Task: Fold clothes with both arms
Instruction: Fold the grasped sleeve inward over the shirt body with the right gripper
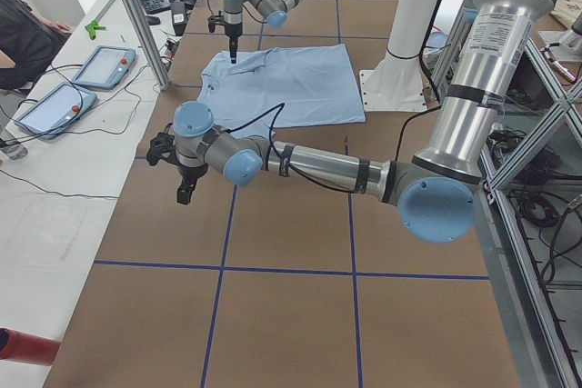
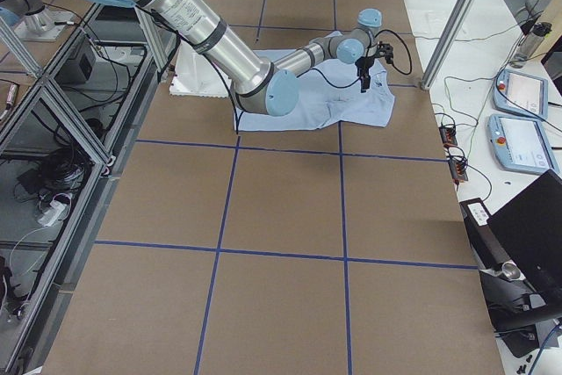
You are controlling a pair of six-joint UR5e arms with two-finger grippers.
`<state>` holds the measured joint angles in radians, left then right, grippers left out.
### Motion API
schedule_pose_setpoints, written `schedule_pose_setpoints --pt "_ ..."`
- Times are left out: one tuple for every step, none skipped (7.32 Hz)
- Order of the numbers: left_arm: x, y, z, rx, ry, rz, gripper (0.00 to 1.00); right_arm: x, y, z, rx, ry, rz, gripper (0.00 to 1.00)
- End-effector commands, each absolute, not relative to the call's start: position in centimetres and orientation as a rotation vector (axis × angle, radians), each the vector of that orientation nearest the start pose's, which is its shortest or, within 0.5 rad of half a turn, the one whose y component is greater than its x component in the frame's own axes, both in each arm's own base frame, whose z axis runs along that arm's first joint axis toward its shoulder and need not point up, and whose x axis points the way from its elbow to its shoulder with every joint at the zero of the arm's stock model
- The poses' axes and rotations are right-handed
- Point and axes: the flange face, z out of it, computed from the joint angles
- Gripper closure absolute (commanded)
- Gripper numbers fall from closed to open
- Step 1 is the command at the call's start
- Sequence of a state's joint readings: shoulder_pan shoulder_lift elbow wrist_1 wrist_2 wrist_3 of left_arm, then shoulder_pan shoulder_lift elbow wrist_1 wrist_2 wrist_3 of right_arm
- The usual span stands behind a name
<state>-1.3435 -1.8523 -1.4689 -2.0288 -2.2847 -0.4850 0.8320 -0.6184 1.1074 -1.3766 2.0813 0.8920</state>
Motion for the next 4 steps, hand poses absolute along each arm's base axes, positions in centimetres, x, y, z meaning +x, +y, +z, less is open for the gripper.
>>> schedule_pose_setpoints --pt "18.7 -60.9 46.3 0.291 0.903 -0.168 0.0 -38.9 -65.6 25.5 0.0 -0.836 0.034 0.0" --pt "24.1 -60.4 44.1 0.286 0.895 -0.231 0.0 -35.5 -65.7 28.8 -0.001 -0.826 0.047 0.0" --pt "30.0 -58.9 43.0 0.266 0.889 -0.276 0.01 -33.3 -66.0 31.0 0.01 -0.806 0.031 0.0" --pt "34.9 -57.3 41.6 0.249 0.896 -0.308 0.01 -31.3 -66.3 33.2 0.041 -0.79 -0.043 0.0"
